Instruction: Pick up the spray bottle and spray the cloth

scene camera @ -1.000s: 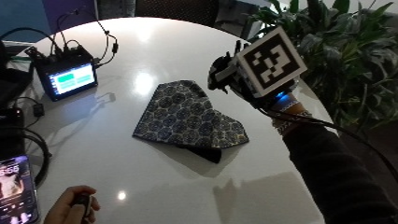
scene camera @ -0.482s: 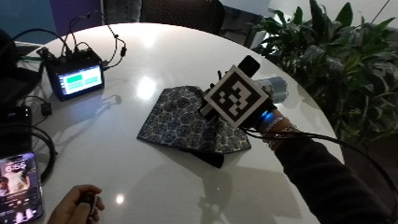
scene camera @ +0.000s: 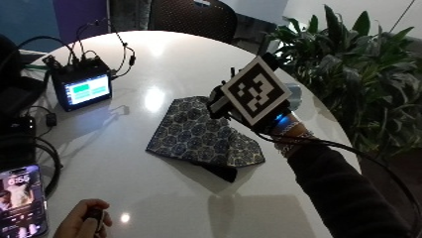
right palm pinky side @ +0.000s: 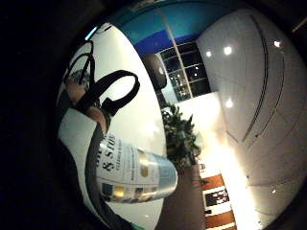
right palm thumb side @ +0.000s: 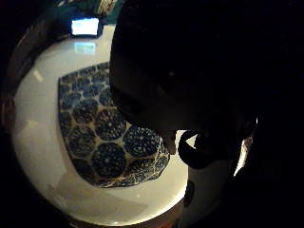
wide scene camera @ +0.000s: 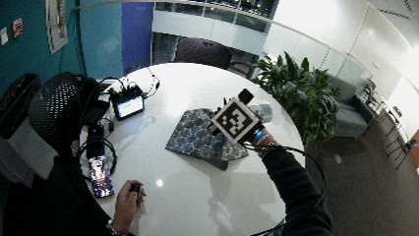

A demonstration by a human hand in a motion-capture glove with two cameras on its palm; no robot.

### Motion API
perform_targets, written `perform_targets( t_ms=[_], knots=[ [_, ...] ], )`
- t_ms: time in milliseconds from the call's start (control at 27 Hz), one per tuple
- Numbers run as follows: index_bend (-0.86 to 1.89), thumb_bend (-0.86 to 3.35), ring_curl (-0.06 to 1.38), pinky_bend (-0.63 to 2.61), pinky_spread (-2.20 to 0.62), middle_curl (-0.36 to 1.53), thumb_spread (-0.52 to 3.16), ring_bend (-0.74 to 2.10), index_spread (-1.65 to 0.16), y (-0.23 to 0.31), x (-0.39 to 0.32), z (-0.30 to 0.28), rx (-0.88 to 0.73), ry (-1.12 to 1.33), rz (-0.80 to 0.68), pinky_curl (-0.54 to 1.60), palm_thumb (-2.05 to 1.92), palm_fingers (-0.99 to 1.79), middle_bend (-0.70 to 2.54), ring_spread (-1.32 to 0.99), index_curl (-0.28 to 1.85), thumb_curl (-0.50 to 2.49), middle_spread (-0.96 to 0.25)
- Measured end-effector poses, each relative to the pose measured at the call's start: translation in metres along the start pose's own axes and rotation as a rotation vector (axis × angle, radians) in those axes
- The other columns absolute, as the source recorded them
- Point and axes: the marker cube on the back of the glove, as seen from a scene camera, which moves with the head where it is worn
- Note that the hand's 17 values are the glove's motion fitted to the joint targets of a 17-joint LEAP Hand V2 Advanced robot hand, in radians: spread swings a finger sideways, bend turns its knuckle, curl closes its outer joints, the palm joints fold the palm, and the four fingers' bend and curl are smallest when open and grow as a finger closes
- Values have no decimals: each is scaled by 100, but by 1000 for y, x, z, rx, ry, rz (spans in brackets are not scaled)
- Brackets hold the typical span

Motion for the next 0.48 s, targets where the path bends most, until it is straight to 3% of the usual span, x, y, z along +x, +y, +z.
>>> perform_targets(
  t_ms=[482],
  knots=[
    [18,-1,43,46,-22,48,122,51,-28,-54,-4,-63,186,-617,328,38,87,127,37,-20,49,43,-21]
  ],
)
